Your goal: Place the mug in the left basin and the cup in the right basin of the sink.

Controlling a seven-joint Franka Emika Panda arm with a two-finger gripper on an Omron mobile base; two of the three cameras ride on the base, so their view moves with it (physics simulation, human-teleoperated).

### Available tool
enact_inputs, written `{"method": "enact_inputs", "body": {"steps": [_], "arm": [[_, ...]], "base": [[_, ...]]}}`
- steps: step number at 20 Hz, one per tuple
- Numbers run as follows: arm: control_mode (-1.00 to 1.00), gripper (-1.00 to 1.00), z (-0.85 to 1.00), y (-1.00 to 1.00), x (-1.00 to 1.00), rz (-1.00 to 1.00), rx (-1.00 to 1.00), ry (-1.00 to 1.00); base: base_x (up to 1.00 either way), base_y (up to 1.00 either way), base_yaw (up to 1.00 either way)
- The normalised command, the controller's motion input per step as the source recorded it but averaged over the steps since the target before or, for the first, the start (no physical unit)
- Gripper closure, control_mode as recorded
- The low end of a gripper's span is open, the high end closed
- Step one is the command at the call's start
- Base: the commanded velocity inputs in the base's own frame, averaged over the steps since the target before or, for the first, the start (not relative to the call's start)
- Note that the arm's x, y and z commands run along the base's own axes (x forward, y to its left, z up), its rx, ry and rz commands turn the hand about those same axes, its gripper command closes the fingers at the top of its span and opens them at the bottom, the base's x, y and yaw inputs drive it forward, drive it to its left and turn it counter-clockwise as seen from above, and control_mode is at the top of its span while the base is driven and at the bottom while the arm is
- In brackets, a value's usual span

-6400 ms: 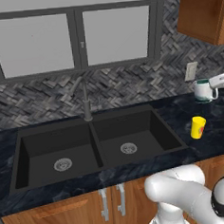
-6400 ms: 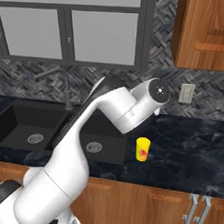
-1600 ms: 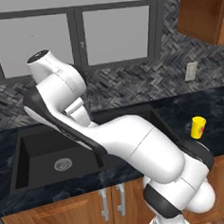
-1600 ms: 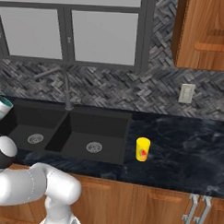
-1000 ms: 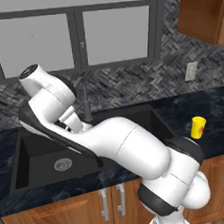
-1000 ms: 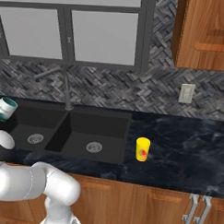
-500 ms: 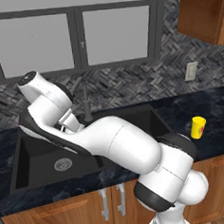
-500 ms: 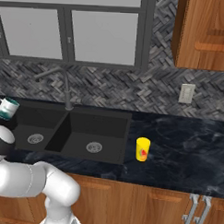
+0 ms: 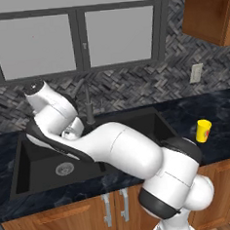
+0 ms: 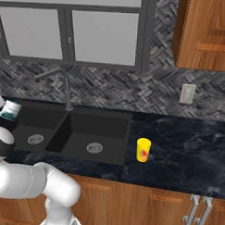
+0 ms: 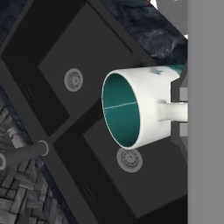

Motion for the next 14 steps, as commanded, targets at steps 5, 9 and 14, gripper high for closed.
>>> {"method": "enact_inputs", "body": {"steps": [5,9,14], "arm": [[-1.0,1.0,-0.26,0.1,0.33,0.16,0.05,-0.02],[-1.0,1.0,-0.27,0.13,0.29,0.1,0.06,-0.05],[-1.0,1.0,-0.25,0.14,0.3,0.02,0.08,-0.1]], "base": [[0.0,0.0,0.0],[0.0,0.0,0.0],[0.0,0.0,0.0]]}}
